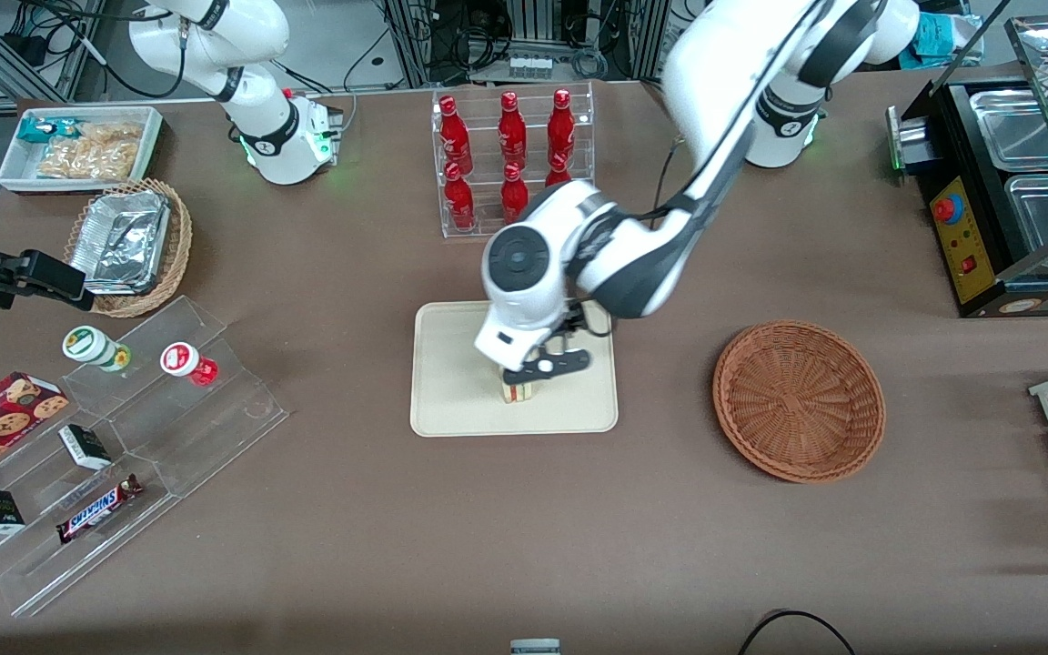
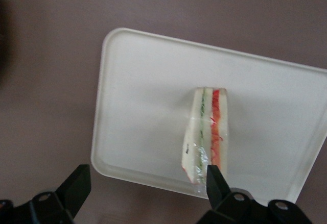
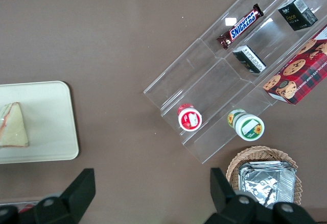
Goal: Place sandwich from basket to tray
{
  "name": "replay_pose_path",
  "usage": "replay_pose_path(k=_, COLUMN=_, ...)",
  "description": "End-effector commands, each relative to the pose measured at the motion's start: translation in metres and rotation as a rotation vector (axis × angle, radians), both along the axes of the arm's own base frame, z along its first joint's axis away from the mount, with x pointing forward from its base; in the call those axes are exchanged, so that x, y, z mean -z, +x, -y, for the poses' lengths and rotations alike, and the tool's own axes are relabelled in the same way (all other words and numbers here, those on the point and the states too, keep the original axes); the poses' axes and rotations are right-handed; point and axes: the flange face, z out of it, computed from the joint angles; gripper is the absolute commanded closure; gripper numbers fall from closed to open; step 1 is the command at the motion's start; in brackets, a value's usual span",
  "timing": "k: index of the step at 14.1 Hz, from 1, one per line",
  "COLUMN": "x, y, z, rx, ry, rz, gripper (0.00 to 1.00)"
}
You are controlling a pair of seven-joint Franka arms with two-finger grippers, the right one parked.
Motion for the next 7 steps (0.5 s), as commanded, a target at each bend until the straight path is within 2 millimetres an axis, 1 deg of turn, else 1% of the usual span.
replay_pose_path(k=1, x=-0.025, y=0.01, z=-0.073, rx=0.019, ry=0.021, rz=-0.025, gripper=0.0)
replay_pose_path(k=2, x=-0.031, y=0.012, z=-0.102, rx=0.053, ry=0.022, rz=-0.038, gripper=0.0)
replay_pose_path(k=3, x=-0.041, y=0.018, z=-0.138, rx=0.065, ry=0.02, rz=-0.046, gripper=0.0)
replay_pose_path(k=4, x=-0.052, y=0.021, z=-0.167, rx=0.083, ry=0.015, rz=-0.05, gripper=0.0)
replay_pose_path(k=5, x=-0.067, y=0.019, z=-0.194, rx=0.103, ry=0.018, rz=-0.066, gripper=0.0)
replay_pose_path(k=7, x=-0.107, y=0.016, z=-0.253, rx=0.133, ry=0.014, rz=-0.097, gripper=0.0)
